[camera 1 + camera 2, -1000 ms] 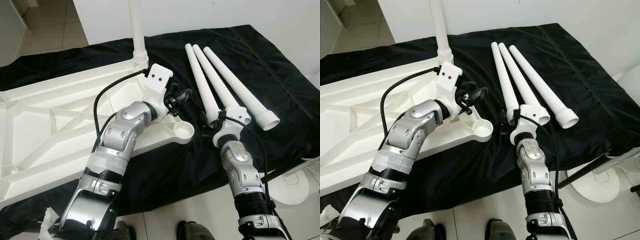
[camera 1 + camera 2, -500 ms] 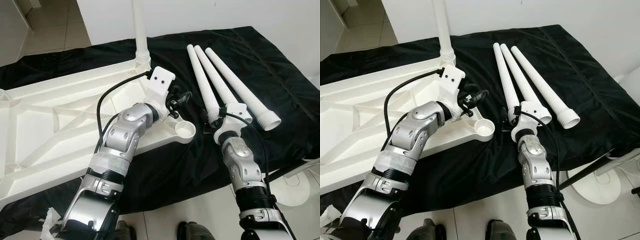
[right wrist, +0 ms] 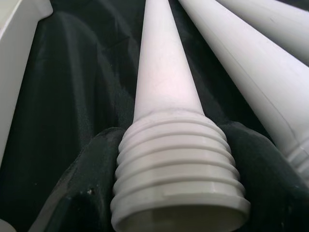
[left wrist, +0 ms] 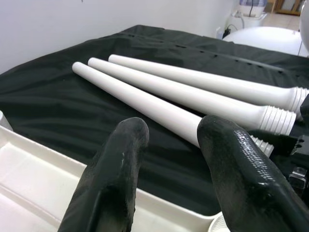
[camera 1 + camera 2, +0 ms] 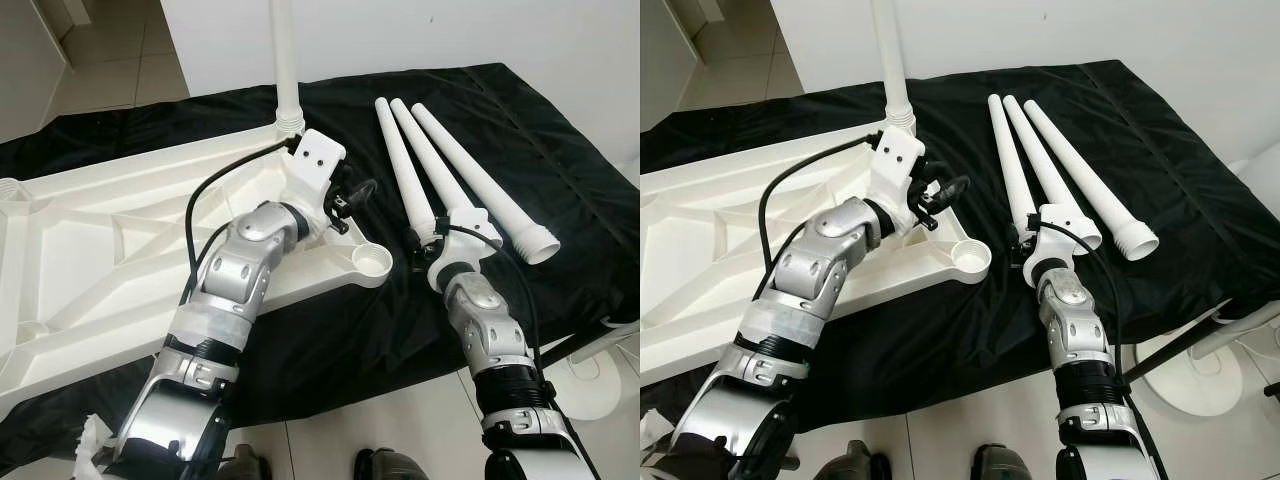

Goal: Building children table

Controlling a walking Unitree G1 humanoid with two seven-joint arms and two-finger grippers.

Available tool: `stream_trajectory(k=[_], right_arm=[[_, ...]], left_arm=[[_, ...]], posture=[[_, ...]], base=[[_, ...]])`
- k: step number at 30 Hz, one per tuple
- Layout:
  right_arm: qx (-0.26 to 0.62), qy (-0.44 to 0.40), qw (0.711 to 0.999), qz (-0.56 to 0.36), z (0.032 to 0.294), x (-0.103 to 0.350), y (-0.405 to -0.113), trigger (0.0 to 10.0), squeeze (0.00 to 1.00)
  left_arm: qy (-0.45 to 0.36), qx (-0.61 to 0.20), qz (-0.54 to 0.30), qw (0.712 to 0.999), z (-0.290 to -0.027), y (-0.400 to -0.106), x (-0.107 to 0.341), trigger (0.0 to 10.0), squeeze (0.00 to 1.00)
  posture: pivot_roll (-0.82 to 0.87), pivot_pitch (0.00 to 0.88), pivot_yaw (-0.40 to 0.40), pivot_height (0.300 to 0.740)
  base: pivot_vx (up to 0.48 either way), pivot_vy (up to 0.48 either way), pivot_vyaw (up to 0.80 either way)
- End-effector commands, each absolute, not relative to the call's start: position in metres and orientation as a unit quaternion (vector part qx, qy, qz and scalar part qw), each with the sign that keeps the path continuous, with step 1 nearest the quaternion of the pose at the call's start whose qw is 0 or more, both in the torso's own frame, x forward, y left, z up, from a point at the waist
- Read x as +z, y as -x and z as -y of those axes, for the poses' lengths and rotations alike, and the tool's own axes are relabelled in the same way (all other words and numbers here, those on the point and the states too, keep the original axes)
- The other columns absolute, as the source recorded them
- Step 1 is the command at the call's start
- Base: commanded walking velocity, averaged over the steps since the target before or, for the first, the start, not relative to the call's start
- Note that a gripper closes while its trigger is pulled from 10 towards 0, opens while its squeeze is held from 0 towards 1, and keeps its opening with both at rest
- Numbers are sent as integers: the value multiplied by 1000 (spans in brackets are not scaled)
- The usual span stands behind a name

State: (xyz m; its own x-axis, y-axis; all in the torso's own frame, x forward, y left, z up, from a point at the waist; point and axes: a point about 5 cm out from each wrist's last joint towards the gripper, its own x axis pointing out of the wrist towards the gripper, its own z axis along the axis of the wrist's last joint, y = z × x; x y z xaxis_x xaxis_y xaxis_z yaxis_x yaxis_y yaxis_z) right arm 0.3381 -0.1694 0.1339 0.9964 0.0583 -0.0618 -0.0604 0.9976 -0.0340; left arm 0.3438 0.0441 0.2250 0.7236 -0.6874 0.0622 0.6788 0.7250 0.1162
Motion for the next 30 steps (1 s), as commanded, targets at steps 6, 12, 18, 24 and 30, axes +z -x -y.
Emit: stream_trajectory(k=[6,12,18,24,30], right_arm=[[2,6,998,56,173,147,-330,10000,0],[22,-8,991,134,171,171,-327,10000,0],[46,2,978,206,166,194,-323,10000,0],[51,38,960,274,162,212,-318,10000,0],[60,60,947,309,159,221,-317,10000,0]], left_arm=[[19,-336,33,941,-56,-344,221,10000,0],[51,-353,17,934,-59,-345,224,10000,0],[45,-370,8,928,-59,-347,228,10000,0],[69,-398,8,915,-58,-349,239,10000,0],[98,-422,18,901,-59,-349,253,10000,0]], posture=[[-96,111,40,740],[-98,98,45,740],[-101,84,53,740],[-105,74,60,740],[-107,62,65,740]], base=[[0,0,0],[0,0,0],[0,0,0],[0,0,0],[0,0,0]])
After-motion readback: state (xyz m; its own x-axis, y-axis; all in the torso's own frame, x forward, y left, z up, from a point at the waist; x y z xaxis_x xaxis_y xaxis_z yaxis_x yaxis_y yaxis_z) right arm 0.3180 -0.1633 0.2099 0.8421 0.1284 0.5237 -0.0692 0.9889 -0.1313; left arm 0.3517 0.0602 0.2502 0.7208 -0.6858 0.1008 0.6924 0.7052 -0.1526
